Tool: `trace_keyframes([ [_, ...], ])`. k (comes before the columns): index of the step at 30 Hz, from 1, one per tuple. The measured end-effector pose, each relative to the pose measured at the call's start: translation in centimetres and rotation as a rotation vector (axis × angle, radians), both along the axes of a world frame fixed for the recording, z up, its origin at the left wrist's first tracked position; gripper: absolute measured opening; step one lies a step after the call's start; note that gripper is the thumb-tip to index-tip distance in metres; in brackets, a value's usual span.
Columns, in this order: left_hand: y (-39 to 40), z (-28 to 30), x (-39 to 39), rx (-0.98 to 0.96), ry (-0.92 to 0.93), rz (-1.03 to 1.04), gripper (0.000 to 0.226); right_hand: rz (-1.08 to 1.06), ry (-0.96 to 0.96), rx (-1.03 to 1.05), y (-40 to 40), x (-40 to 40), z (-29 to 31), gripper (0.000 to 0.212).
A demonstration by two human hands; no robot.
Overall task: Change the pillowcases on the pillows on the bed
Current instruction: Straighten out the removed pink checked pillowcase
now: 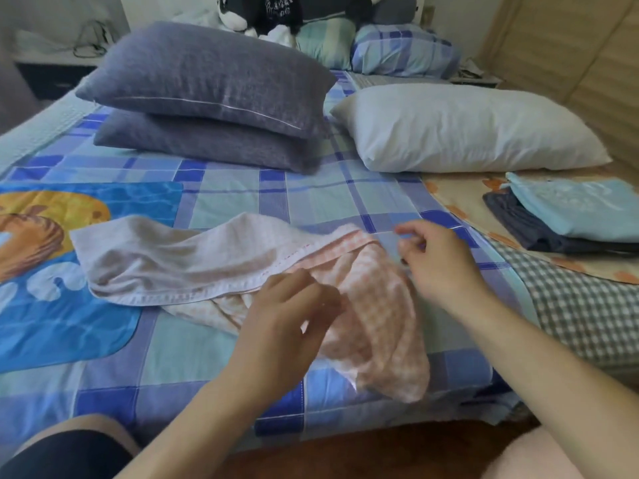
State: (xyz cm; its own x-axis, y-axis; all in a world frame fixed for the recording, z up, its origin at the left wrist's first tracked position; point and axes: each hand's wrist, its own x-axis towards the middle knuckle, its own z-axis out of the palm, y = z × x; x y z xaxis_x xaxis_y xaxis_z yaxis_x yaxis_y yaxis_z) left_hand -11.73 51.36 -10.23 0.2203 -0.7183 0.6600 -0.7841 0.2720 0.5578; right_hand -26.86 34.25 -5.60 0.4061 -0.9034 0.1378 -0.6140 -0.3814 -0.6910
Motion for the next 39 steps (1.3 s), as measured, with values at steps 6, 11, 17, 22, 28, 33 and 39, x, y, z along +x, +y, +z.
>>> trace_keyframes([
  [6, -0.4, -0.3, 0.2, 0.091, 0.307, 0.067, 0.023, 0.522, 0.161, 0.004, 7.0, 0.4, 2.0, 0.065],
  [11, -0.2, 0.0, 1.6, 0.126, 0.509, 0.052, 0.033, 0.322, 0.352, -0.278, 5.7, 0.9, -1.0, 0.035],
  [17, 0.2, 0.9, 2.6, 0.192, 0.601, -0.153, 0.026, 0.244, 0.042, 0.070, 2.4, -0.3, -0.4, 0.024],
  [22, 0.1, 1.1, 2.6, 0.183, 0.551, -0.280, 0.017, 0.491, 0.209, 0.178, 4.8, 1.0, -1.6, 0.079],
  [28, 0.4, 2.5, 2.7, 0.104, 0.653, -0.247, 0.014, 0.634, 0.226, -0.047, 7.1, 0.7, -0.9, 0.069],
  [33, 0.9, 3.2, 3.1, 0.011, 0.223, -0.091, 0.028, 0.402, 0.279, -0.222, 5.8, 0.5, -0.9, 0.023],
  [39, 0.7, 2.5, 5.6, 0.030, 0.035, 0.095, 0.020, 0.016, 0.107, -0.360, 0.5, -2.6, 1.8, 0.034],
])
